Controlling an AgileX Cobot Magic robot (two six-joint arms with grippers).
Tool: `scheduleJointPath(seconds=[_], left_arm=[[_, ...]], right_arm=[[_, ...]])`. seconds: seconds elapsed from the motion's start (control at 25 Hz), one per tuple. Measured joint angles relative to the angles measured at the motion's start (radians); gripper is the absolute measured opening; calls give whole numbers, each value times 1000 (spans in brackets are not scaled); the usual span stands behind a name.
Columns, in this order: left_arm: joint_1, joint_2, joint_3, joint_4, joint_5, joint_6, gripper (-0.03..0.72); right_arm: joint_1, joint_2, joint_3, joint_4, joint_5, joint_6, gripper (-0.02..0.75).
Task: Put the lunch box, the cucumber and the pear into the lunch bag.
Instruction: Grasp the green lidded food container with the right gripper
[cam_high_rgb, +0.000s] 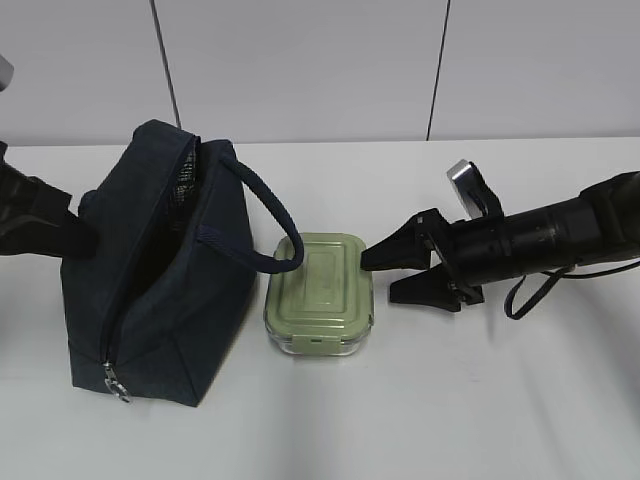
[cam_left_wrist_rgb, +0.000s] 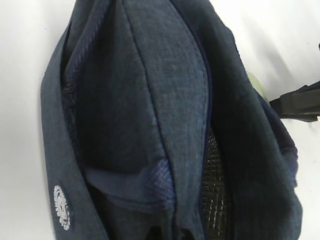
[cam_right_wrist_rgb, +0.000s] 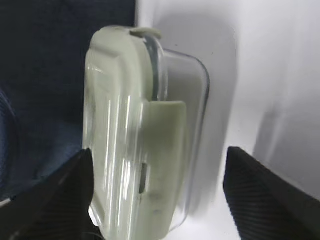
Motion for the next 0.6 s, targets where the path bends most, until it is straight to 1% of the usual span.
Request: scheduleJointPath(seconds=[0.4,0.6], left_arm=[[0,0,0,0,1,0,3],[0,0,0,0,1,0,3]], right_arm=[[55,11,-14,23,-8,-13,614],[89,11,-15,40,-54,-14,608]])
